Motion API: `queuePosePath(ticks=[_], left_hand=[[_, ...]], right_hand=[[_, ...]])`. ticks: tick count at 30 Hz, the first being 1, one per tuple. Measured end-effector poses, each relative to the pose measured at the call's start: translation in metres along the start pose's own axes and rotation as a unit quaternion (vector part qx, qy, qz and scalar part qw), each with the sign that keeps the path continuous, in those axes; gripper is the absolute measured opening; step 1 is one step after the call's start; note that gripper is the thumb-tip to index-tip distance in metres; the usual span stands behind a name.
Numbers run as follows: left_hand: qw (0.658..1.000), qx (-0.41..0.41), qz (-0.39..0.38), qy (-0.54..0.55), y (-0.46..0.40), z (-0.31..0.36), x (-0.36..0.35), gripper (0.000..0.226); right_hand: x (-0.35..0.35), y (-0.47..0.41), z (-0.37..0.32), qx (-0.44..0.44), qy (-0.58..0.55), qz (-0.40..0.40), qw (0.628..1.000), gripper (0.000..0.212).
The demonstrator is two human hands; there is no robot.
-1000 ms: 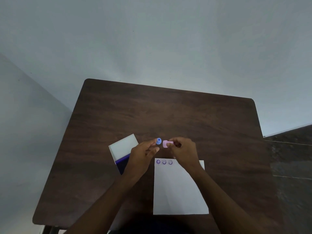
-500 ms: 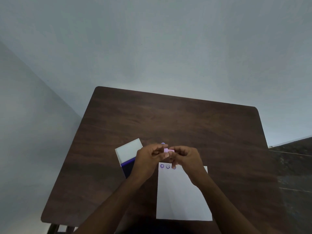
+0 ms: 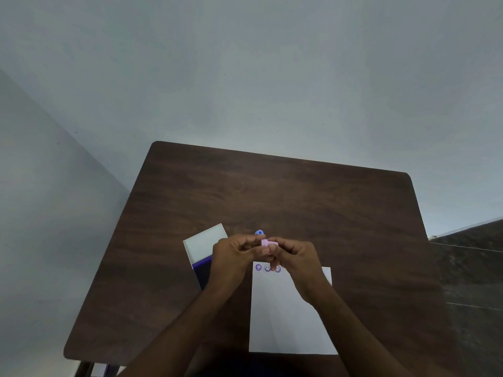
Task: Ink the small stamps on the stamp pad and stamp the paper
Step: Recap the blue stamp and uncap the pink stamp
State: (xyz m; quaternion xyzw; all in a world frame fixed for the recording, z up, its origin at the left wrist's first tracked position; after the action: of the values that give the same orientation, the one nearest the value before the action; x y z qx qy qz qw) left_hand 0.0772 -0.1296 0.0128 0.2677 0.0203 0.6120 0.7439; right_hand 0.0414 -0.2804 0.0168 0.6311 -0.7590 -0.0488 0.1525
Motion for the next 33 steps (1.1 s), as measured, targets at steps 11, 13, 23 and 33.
queuePosePath(ticks=[11,13,23,33], left_hand=[[0.98,0.013,-0.028,0.198,0.01,-0.006,0.018,0.025],[0.979,0.019,-0.022,0.202,0.015,-0.01,0.026,0.025],[0.966,0.044,-0.024,0.255,0.051,-0.068,0.08,0.037],[0.971,0.1,0.145,0.16,0.073,-0.137,0.116,0.028]], right_hand=[[-0.01,-0.001,-0.003,-0.061,-0.122,-0.028,0.99,0.023],[-0.015,0.0,-0.004,-0.067,-0.139,-0.041,0.987,0.025],[-0.053,0.006,-0.009,-0.111,-0.201,-0.16,0.96,0.02],[-0.088,0.019,-0.014,-0.161,-0.207,-0.244,0.934,0.029]])
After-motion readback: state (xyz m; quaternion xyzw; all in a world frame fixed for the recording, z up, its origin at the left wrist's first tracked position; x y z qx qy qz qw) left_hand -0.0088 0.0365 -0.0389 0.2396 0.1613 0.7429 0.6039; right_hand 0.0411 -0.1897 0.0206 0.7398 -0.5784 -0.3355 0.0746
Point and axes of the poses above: each hand's wrist, its own y-axis away from the middle knuckle, its own x-axis out of the back of the hand, z = x × y, the point moved 1 cm from there along -y, towards the middle knuckle, and after that the axes turned 4 degrees about x, right-handed, at the moved point
